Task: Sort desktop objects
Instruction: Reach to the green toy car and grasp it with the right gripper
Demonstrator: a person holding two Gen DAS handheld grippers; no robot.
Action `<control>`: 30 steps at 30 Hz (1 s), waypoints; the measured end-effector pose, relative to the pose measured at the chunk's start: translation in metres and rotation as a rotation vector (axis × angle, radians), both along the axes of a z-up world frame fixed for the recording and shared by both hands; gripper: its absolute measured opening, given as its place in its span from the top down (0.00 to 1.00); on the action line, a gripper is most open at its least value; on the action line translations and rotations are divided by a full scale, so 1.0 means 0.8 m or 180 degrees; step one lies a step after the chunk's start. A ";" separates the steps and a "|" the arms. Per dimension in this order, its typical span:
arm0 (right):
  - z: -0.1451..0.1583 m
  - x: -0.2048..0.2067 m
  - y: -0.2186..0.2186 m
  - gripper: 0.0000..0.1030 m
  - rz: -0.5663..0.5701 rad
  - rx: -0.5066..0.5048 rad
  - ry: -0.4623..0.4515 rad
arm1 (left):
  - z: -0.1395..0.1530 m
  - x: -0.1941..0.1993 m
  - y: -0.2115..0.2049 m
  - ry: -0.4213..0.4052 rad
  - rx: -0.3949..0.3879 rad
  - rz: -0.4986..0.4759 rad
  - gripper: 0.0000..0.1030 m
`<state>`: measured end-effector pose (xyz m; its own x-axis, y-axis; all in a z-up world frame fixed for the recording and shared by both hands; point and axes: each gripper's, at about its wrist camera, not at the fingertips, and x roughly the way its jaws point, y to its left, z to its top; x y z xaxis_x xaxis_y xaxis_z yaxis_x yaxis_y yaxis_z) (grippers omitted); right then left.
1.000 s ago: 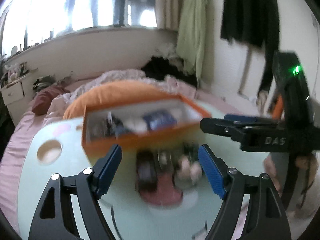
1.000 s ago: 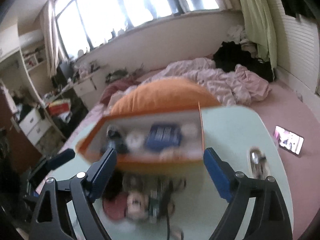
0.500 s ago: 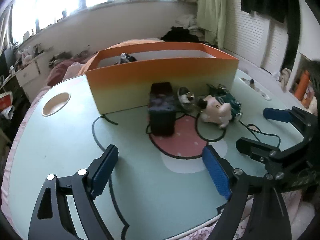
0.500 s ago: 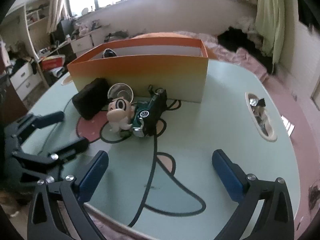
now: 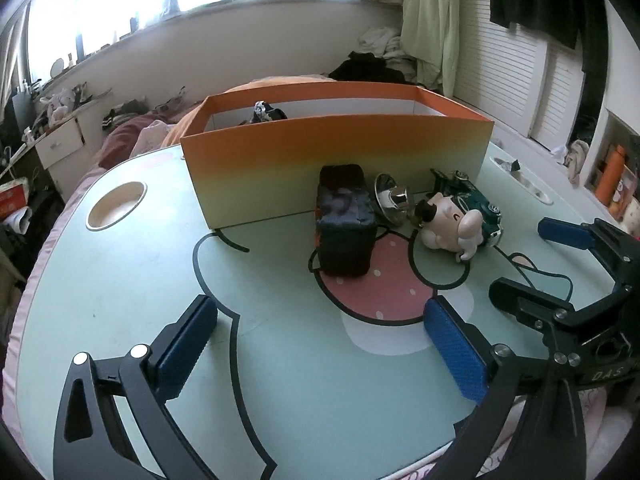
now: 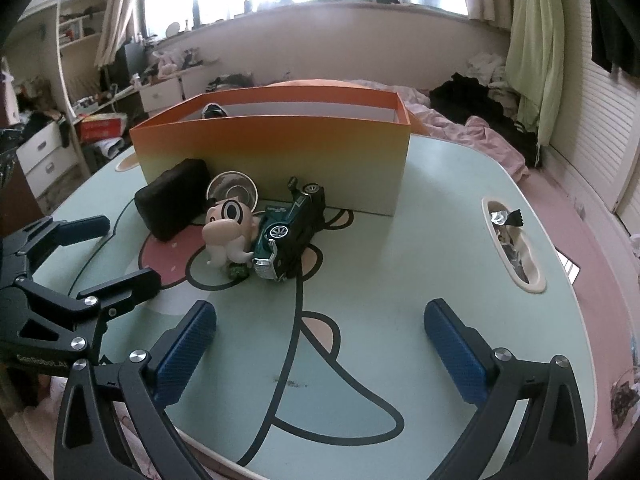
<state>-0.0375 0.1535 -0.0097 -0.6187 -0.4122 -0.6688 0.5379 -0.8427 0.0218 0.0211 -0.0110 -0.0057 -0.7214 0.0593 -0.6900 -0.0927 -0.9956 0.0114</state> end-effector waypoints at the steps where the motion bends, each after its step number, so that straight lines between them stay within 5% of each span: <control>1: 0.000 0.000 0.000 0.00 0.0000 0.0000 0.0000 | 0.000 0.000 0.000 0.0000 0.0000 0.0000 0.00; 20: 0.006 0.005 0.003 0.00 -0.0006 -0.0153 0.0015 | 0.001 -0.001 0.002 0.0104 0.0026 -0.0183 0.00; 22: 0.012 0.003 0.014 0.10 0.0023 -0.0395 -0.0030 | 0.001 -0.002 0.001 0.0105 0.0033 -0.0184 0.00; 26: 0.028 -0.012 0.025 0.44 -0.0104 -0.0630 -0.0067 | 0.001 -0.002 0.001 0.0108 0.0033 -0.0183 0.00; 30: 0.053 -0.036 0.010 0.52 -0.0156 -0.0727 -0.0182 | 0.001 -0.002 0.001 0.0107 0.0033 -0.0182 0.00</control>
